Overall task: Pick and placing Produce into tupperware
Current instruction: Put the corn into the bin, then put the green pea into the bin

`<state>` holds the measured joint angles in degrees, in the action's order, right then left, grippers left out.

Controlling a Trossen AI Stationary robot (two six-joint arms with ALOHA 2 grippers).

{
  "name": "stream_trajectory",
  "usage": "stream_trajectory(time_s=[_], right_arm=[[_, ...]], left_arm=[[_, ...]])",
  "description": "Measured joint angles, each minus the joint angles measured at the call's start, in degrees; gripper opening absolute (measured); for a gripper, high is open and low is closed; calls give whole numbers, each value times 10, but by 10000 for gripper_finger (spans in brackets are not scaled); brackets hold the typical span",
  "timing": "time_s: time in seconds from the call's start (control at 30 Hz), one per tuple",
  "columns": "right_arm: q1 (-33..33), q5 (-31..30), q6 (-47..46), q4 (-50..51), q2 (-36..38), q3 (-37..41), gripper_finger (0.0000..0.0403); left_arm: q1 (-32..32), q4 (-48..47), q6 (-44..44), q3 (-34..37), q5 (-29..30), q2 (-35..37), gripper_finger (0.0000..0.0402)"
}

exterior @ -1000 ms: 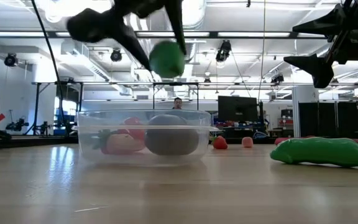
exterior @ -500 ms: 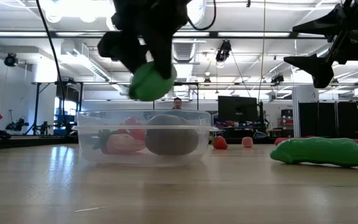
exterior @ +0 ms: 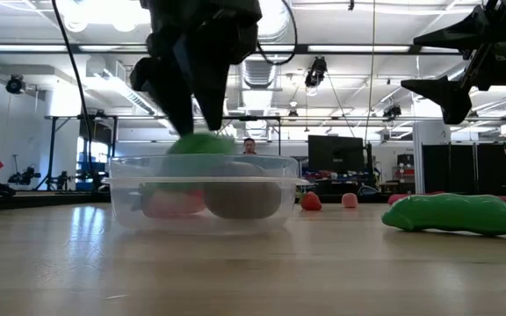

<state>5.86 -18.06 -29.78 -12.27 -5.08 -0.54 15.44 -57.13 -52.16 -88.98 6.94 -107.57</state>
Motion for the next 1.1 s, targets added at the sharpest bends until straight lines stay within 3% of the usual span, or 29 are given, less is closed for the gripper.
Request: stream_trajectory(time_s=[0.13,0.23,0.33,0.47,0.57,0.73,0.9,1.1], right_arm=[[0,0,0,0,0,0,327],[0,0,0,0,0,0,327],[0,0,0,0,0,0,327],[0,0,0,0,0,0,327],[0,0,0,0,0,0,327],[0,0,0,0,0,0,327],[0,0,0,0,0,0,327],[0,0,0,0,0,0,327]], left_arm=[[0,2,4,3,0,0,306],[-1,13,68,-11,0,0,316],[-1,61,215,-39,10,1,314],[3,131,481,-81,11,1,304],[-1,134,550,-98,22,0,297],[-14,122,393,-98,91,18,294],[-13,151,224,-99,98,75,294],[-16,178,127,-97,122,142,294]])
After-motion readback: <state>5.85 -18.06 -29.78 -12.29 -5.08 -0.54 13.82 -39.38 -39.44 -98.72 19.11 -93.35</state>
